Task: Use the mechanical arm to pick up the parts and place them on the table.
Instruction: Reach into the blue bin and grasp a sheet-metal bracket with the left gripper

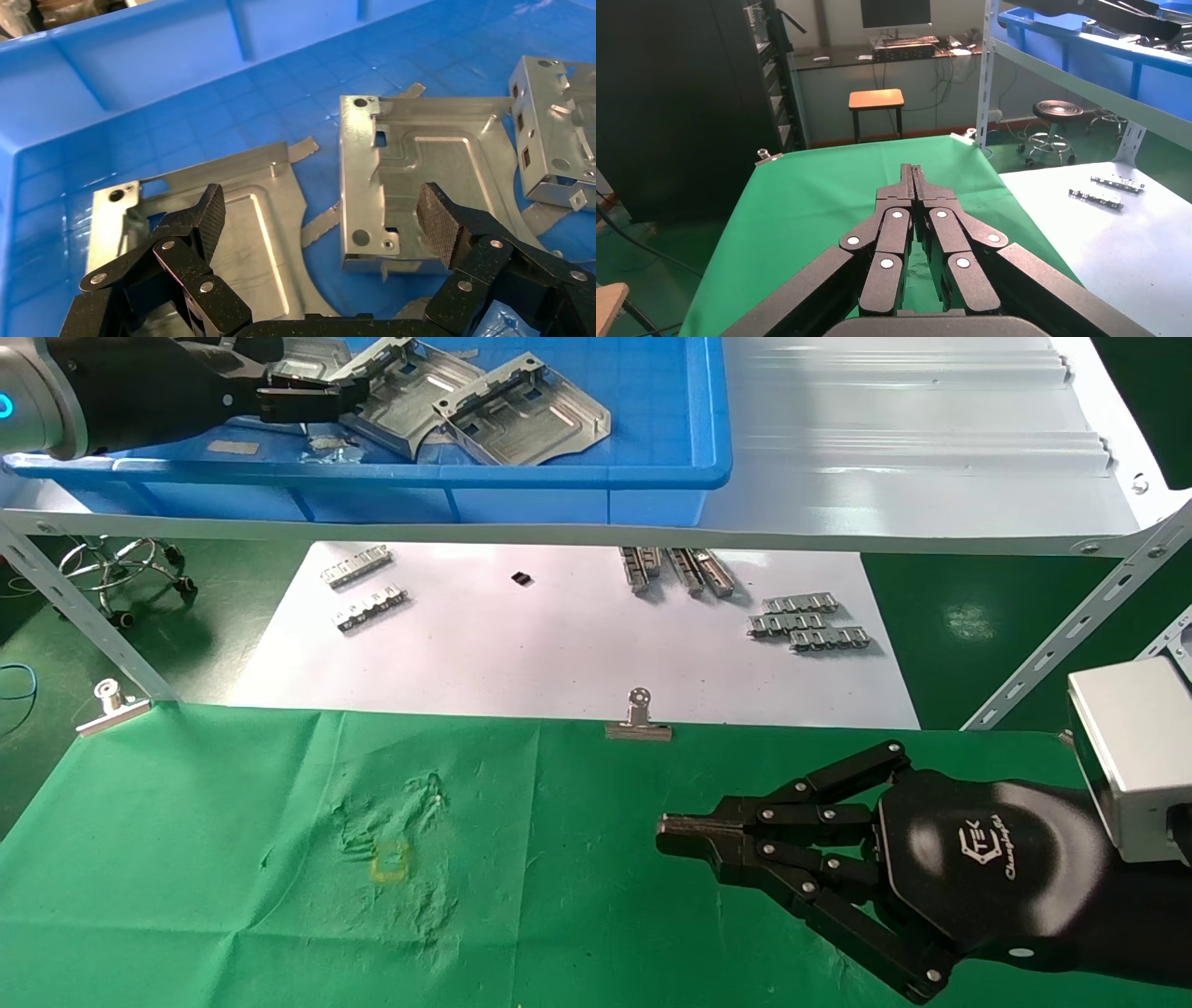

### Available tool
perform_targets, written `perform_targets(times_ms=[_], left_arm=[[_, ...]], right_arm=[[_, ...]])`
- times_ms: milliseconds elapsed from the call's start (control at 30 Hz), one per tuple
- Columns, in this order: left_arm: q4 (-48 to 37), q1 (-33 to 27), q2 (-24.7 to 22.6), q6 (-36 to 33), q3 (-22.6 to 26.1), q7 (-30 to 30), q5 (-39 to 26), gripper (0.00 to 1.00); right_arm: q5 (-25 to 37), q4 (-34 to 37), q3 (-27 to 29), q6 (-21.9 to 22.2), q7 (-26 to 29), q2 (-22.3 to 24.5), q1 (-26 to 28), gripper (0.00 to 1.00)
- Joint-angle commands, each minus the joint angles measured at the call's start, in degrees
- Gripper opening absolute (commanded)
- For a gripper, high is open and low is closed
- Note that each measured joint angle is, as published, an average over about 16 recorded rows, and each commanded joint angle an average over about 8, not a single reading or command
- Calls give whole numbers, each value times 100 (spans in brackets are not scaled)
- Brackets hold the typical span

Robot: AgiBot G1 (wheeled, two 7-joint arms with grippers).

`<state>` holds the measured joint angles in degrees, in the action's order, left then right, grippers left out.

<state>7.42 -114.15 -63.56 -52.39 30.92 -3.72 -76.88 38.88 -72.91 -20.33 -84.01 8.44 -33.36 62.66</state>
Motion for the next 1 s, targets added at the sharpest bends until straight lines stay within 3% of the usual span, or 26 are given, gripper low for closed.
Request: perform_targets(times_ms=[33,1000], left_arm=[[-107,-36,-54,-13,5,88,-7,2],[-636,-141,-360,364,-63,847,76,0]], right_arm=[[0,0,0,0,0,0,0,0],[-2,0,-3,1,-1,1,1,0]])
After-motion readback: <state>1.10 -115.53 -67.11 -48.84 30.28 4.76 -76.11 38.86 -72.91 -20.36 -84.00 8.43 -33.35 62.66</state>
